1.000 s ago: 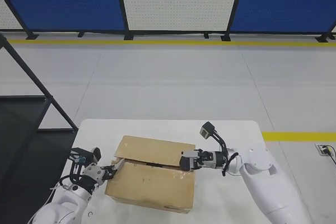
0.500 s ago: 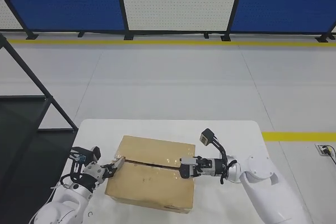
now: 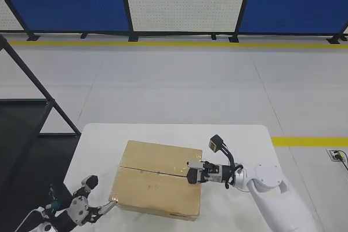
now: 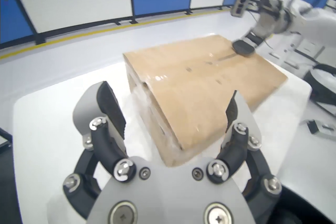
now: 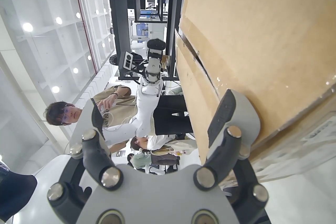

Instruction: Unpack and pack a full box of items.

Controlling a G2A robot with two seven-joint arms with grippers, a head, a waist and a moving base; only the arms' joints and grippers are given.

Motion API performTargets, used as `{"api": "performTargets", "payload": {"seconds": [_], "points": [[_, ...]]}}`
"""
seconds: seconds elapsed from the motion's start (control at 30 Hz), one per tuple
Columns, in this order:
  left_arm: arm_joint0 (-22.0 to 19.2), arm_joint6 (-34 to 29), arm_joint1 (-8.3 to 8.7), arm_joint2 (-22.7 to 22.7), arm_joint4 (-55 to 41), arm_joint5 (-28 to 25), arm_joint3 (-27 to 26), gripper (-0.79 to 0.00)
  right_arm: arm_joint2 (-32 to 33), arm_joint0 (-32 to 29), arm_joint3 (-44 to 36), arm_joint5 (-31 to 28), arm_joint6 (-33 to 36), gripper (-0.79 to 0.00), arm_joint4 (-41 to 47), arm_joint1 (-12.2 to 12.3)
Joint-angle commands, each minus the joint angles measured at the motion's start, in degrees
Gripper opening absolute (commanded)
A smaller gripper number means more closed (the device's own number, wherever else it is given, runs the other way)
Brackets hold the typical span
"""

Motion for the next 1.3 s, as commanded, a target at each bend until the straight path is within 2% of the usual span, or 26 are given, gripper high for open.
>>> {"api": "performTargets", "payload": {"seconds": [0.0, 0.13, 0.27, 0.4, 0.53, 0.83, 1.27], "points": [[2.33, 0.74, 0.27, -1.64, 3.58, -5.31, 0.08, 0.0, -0.05, 0.05, 0.19, -0.41, 0.19, 0.0, 0.16, 0.03], [4.98, 1.83, 0.45, -2.64, 8.57, -8.42, 1.05, 0.0, -0.07, 0.06, 0.39, -0.94, 0.52, 0.0, 0.17, 0.16], [5.0, 1.58, 0.28, -1.23, 12.25, -5.21, 2.09, 0.0, -0.18, 0.04, 0.47, -1.09, 0.7, 0.0, 0.35, 0.25], [3.36, 0.85, -0.15, 1.97, 14.46, 0.41, 3.93, 0.0, -0.35, 0.16, 0.52, -1.25, 0.91, 0.0, 0.46, 0.32], [-0.04, -1.17, -0.69, 5.56, 14.35, 6.01, 6.93, 0.0, -0.56, 0.19, 0.57, -1.38, 0.78, 0.0, 0.47, 0.39], [-5.24, -3.95, -1.76, 11.19, 9.65, 11.46, 10.68, 0.0, -0.88, -0.15, 0.41, -1.82, 0.64, 0.0, 0.9, 0.53], [-6.69, -4.03, -2.68, 14.69, 7.6, 15.66, 10.35, 0.0, -1.26, 0.13, -0.21, -2.45, -0.25, 0.0, 0.67, 0.71]]}}
